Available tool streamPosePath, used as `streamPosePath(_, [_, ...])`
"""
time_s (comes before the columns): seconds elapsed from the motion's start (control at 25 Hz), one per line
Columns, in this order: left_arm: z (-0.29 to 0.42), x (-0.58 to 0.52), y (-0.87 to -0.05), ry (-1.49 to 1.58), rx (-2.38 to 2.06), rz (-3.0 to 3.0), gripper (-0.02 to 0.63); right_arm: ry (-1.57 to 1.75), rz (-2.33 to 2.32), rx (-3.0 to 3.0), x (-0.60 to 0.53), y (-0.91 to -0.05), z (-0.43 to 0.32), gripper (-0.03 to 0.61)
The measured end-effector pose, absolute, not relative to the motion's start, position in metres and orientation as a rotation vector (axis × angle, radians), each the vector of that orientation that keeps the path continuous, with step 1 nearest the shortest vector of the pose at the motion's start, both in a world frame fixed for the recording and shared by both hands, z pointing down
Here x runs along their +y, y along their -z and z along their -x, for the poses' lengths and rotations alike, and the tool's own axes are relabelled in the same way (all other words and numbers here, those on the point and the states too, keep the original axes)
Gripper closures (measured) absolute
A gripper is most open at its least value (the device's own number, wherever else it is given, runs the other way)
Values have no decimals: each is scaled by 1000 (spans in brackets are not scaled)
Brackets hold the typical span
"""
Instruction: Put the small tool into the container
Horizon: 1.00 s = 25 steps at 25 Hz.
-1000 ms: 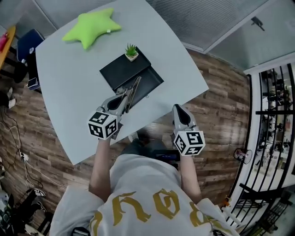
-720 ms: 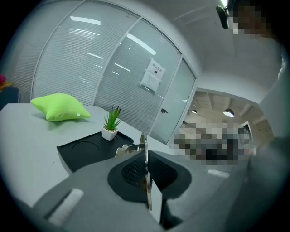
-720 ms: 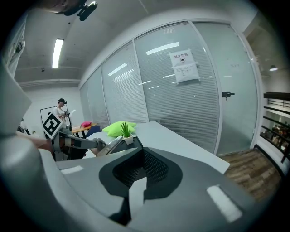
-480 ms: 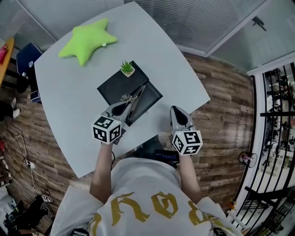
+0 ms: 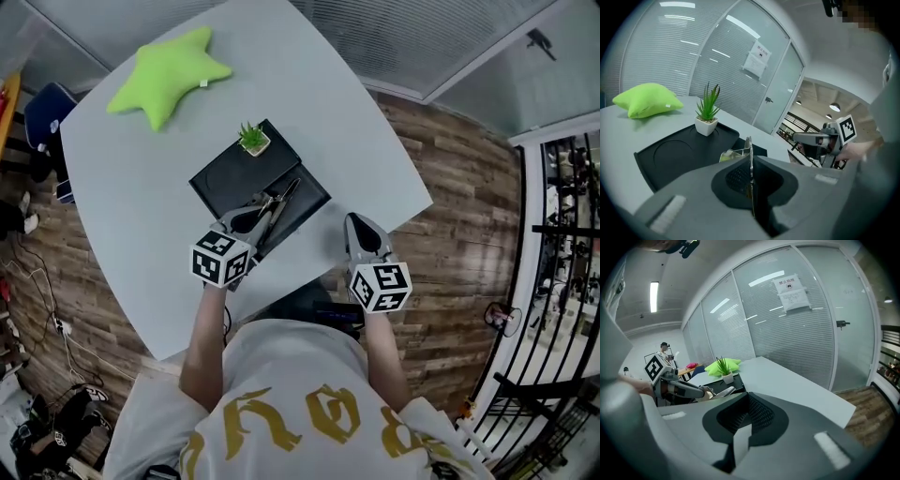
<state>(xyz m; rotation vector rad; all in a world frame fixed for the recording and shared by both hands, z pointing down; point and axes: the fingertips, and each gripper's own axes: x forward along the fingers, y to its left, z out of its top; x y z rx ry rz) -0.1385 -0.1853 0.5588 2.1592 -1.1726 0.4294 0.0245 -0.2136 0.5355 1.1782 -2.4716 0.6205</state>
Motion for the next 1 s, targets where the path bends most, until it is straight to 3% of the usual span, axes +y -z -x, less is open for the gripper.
streamPosePath(1.0, [104, -188, -627, -740, -878, -2062, 609, -721, -1189, -2399, -232, -574, -27, 557])
